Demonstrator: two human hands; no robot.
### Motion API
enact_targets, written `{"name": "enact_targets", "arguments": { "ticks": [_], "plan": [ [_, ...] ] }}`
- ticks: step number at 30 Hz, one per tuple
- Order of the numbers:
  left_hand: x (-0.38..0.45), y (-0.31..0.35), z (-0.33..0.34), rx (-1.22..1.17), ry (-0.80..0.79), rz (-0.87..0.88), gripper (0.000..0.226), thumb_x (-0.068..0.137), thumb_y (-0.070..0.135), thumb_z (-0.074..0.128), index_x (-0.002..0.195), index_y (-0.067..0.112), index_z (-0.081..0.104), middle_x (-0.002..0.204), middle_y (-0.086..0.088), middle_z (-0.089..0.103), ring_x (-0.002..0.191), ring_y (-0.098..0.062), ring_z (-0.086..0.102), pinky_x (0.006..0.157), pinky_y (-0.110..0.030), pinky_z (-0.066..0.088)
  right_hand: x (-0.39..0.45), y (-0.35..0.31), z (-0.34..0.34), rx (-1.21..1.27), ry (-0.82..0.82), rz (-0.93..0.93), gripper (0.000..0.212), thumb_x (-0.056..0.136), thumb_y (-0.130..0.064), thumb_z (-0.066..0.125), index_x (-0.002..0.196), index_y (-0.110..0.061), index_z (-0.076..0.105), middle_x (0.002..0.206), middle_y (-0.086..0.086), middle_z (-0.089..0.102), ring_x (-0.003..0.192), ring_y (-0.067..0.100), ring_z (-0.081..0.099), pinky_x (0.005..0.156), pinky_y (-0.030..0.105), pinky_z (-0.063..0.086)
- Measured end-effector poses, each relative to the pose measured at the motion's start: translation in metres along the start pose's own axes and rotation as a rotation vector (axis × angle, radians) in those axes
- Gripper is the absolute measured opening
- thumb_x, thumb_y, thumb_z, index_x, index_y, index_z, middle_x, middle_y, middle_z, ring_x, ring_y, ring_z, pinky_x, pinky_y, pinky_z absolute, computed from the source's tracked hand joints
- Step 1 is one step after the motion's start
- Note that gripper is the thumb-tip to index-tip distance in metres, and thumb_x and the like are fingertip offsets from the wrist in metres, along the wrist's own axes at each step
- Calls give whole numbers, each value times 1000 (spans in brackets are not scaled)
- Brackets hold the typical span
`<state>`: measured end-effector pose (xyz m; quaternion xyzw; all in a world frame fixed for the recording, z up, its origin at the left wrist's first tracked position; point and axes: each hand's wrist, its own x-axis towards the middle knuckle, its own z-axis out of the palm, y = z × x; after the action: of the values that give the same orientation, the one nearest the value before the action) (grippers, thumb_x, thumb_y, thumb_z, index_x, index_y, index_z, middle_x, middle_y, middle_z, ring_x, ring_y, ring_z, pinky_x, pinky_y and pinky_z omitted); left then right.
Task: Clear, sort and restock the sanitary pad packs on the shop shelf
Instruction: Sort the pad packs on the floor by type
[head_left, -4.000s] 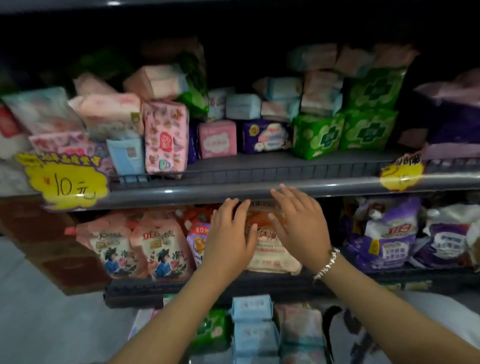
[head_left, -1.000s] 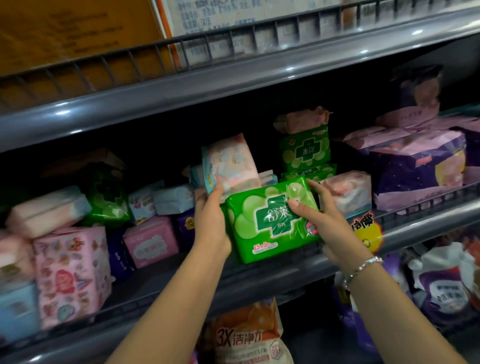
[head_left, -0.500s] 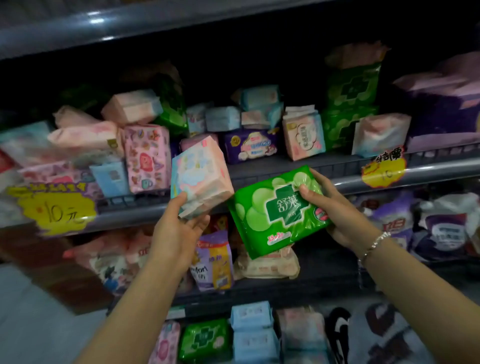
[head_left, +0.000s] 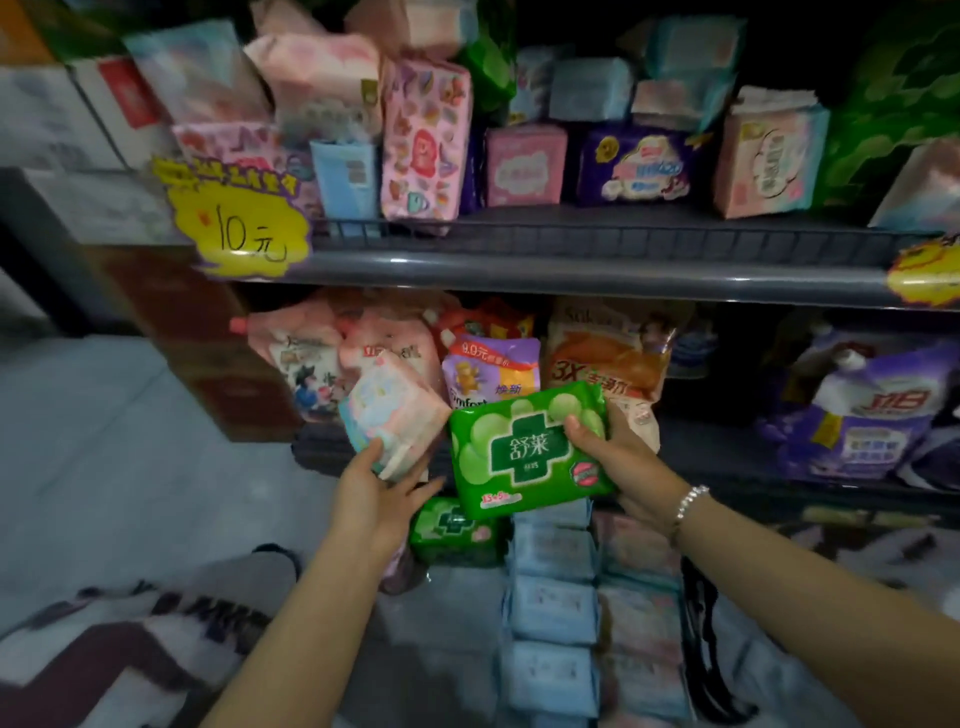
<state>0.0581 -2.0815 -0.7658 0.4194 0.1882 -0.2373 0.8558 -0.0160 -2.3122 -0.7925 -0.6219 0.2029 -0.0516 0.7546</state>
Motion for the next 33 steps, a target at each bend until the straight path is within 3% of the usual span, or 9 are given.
{"name": "enact_targets", "arguments": {
  "ticks": [3,6,9,12,14,18,22,27,33],
  "plan": [
    [16,-5,-25,-16,60,-72,18,102,21,38,110,11,50,91,-12,59,82,-22,58,49,-38,56,2,31,26,-63,-67,95,86,63,-46,76,136,-25,34,122,2,63,104,22,67,87,41,57],
    [32,-8,-50,9,155,-82,16,102,22,38,114,14,45,73,-9,63,61,-18,60,43,-25,48,8,65,47,-75,-92,188,97,59,-51,78,137,-24,28,123,3,61,108,24,64,98,49,50],
    [48,-12,-72,16,237,-64,13,101,21,38,102,14,48,54,-5,63,42,-14,58,35,-19,41,14,94,73,0,-54,266,78,64,-55,63,129,-24,33,120,5,60,106,22,63,98,47,50],
    [67,-17,-94,62,321,-76,12,101,21,38,103,15,49,70,-9,60,51,-19,61,49,-28,46,19,115,100,-52,10,301,49,80,-61,47,114,-27,44,126,8,57,109,20,60,100,43,47],
    [78,-24,-109,124,357,-82,14,101,22,38,100,14,49,77,-7,55,61,-21,53,53,-29,36,24,134,108,-281,41,330,55,89,-63,35,122,-22,50,143,12,45,127,26,47,112,45,34],
    [100,-40,-140,172,470,-112,14,100,19,41,94,12,52,81,-8,55,63,-19,48,55,-30,38,25,164,113,-709,8,493,64,96,-64,20,153,-37,9,161,11,11,148,31,9,118,43,11],
    [119,-63,-164,197,519,-121,32,97,18,44,128,9,47,114,-18,60,87,-28,58,66,-35,49,29,197,120,-527,31,602,59,94,-64,30,149,-49,11,157,7,28,139,33,34,113,50,31],
    [132,-88,-168,202,538,-99,37,99,16,44,135,7,40,116,-18,56,74,-22,56,59,-30,46,41,219,121,-408,208,579,47,102,-34,40,148,-30,30,132,7,56,112,30,59,94,42,51],
    [142,-107,-176,263,620,-102,42,98,16,47,137,4,35,119,-14,50,101,-28,53,98,-50,47,53,235,123,-440,273,640,37,101,-21,45,138,-20,43,123,14,63,107,34,62,91,51,52]
  ]
}}
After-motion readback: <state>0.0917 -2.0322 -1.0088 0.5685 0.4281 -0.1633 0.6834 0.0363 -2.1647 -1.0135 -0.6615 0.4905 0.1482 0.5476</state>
